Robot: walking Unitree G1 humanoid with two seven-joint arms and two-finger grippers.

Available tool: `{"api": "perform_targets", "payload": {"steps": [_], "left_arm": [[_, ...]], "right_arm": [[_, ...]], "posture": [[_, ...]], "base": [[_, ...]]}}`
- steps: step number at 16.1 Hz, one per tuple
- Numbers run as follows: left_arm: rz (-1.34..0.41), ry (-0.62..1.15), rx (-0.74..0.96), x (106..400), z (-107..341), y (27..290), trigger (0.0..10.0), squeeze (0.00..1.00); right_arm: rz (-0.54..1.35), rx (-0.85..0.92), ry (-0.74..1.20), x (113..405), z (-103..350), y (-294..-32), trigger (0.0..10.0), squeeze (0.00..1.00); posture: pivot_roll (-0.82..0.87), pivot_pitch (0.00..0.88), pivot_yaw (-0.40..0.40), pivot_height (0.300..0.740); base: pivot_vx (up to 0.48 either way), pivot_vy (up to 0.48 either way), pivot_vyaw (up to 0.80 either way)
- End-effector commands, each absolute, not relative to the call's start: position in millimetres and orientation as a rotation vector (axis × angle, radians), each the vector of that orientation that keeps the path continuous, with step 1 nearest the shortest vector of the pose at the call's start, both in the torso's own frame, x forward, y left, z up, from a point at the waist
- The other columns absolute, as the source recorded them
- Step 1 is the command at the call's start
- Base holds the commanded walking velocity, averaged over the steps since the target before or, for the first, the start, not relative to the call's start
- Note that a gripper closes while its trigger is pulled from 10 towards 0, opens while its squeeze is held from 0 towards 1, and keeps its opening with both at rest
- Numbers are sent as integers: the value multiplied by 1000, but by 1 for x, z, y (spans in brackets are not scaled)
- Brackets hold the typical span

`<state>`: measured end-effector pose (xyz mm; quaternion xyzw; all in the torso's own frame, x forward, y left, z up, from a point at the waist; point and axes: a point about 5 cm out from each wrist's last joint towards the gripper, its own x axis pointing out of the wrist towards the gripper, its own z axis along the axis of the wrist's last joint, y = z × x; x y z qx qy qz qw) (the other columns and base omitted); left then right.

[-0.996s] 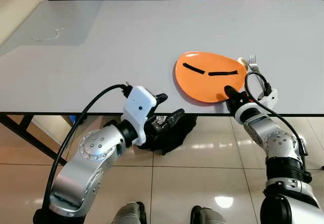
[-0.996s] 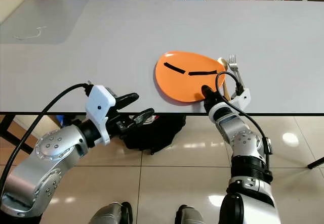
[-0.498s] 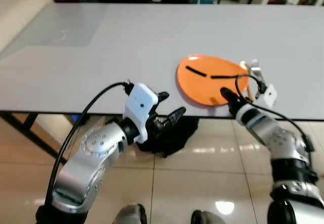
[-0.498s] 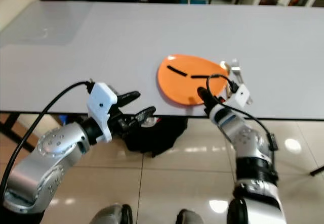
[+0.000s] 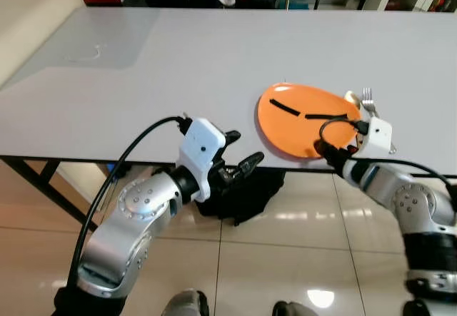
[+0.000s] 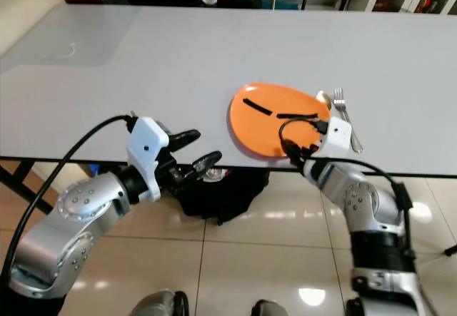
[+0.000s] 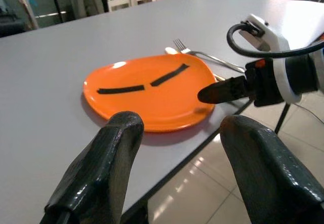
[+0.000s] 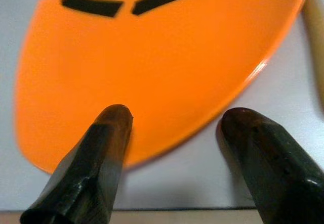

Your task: Setting the table

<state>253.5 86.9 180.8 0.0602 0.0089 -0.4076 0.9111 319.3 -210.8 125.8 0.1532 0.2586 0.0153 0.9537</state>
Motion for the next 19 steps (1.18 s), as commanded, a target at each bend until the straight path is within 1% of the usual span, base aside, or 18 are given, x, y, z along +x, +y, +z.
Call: {"api": "perform_targets", "payload": {"steps": [1,2,3,6,7,9,10,11,12,13,14,15,17,19], "left_arm": [[-866,11,132,253,182,83,10000,0],[-867,10,133,254,182,82,10000,0],[-867,8,133,254,182,82,10000,0],[-868,8,133,254,182,82,10000,0],[-863,3,131,254,182,83,10000,0],[-848,-17,129,254,184,84,10000,0],[-648,-88,106,267,193,95,10000,0],[-603,-94,102,270,194,98,10000,0],[-562,-99,110,271,193,104,10000,0],[-518,-93,141,270,189,111,10000,0],[-481,-82,166,268,183,116,10000,0],[-429,-60,195,265,176,119,10000,0],[-369,-63,207,268,173,120,10000,0],[-337,-71,182,268,173,118,10000,0]], "right_arm": [[43,253,542,317,125,-208,10000,0],[51,123,516,319,129,-209,10000,0],[79,57,497,319,130,-206,10000,0],[127,-59,488,317,132,-199,10000,0],[151,-11,452,312,141,-198,10000,0],[179,23,391,308,152,-197,10000,0],[199,61,101,291,188,-201,10000,0],[196,67,49,286,195,-202,10000,0],[132,61,-29,275,204,-207,10000,0],[13,0,-127,259,208,-212,10000,0],[-30,-48,-136,246,200,-208,10000,0],[-54,-28,-117,234,181,-197,10000,0],[-32,59,-156,231,177,-184,10000,0],[-29,105,-135,234,168,-174,10000,0]], "posture": [[10,70,51,740],[9,70,50,740],[8,70,50,740],[9,69,47,740],[12,67,42,740],[10,68,41,740],[8,64,36,740],[8,64,36,740],[2,63,38,740],[-3,61,43,740],[-5,57,49,740],[0,57,57,740],[0,54,59,740],[14,47,41,740]], "base": [[0,0,0],[0,0,0],[0,0,0],[0,0,0],[0,0,0],[0,0,0],[0,0,0],[0,0,0],[0,0,0],[0,0,0],[0,480,0],[0,480,0],[0,480,0],[0,480,0]]}}
